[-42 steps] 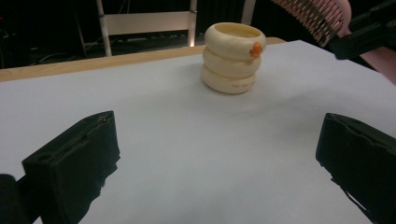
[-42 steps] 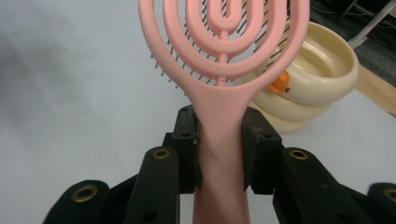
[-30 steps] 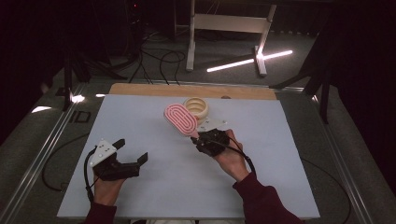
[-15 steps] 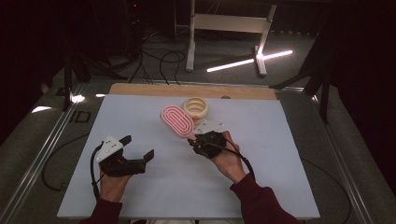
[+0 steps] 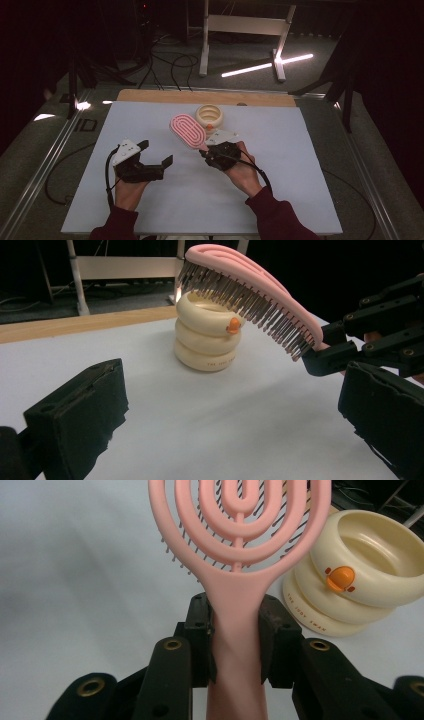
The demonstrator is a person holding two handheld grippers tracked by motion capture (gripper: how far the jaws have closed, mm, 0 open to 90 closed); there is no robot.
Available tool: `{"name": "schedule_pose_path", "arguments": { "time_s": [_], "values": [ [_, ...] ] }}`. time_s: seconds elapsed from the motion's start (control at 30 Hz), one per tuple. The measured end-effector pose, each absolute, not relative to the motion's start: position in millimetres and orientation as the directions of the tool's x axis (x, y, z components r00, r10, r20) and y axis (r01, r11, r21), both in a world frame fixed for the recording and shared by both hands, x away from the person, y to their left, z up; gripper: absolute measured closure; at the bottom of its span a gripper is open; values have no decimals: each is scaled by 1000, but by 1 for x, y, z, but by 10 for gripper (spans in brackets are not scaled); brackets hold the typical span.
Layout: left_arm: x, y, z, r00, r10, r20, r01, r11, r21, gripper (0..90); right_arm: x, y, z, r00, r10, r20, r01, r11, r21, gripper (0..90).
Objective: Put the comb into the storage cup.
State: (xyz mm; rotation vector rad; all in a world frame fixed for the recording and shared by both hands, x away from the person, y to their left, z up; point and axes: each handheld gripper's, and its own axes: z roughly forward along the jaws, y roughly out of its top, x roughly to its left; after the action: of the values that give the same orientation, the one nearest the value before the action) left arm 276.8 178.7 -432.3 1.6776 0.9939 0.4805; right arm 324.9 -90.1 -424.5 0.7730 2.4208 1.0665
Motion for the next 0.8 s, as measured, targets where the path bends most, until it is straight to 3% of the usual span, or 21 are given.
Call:
{"name": "schedule_pose_path", "arguments": {
  "time_s": [0.8],
  "values": [
    [291,159,-429,571,797,-196,404,-65,912,0,322,-87,-427,-782,611,-124,318,562,764,701]
  ]
}}
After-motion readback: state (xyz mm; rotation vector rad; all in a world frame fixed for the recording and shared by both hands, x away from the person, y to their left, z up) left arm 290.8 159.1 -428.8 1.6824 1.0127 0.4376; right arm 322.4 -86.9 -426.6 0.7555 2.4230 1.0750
